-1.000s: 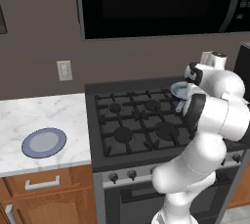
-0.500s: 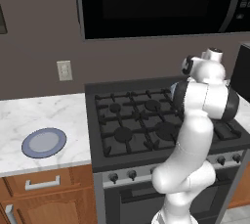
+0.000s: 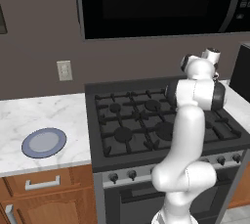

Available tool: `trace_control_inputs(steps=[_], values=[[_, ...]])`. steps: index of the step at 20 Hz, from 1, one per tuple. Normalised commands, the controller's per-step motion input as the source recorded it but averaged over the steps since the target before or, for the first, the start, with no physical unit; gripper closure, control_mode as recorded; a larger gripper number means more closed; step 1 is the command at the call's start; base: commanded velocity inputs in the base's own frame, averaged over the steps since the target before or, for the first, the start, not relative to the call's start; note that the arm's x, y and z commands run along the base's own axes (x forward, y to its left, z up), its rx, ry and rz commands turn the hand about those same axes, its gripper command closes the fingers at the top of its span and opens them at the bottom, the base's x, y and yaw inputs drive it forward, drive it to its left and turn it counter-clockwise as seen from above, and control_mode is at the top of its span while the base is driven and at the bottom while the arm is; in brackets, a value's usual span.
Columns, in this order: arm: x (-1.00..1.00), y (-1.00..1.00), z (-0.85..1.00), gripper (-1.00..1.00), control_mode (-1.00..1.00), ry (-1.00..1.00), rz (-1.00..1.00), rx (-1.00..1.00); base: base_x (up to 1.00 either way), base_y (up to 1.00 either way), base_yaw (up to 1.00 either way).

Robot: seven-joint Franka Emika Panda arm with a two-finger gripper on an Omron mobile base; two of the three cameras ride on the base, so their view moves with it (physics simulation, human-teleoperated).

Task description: Pick up the butter stick and place it in the pan. Then turn on the burner for the pan.

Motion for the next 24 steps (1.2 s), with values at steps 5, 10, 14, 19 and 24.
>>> trace_control_inputs(steps=[5,10,14,19,24], values=[[0.38,-0.07,-0.04,1.0,-1.0,-0.08,0.03,0.0,0.0,0.0,0.0],[0.15,-0.1,-0.22,1.0,-1.0,-0.04,0.06,-0.07,0.0,0.0,0.0],[0.12,-0.03,-0.18,1.0,-1.0,0.0,0.03,-0.09,0.0,0.0,0.0],[0.2,0.03,-0.02,1.0,-1.0,0.0,0.0,-0.02,0.0,0.0,0.0],[0.16,0.0,-0.02,1.0,-1.0,0.0,0.0,0.0,0.0,0.0,0.0]])
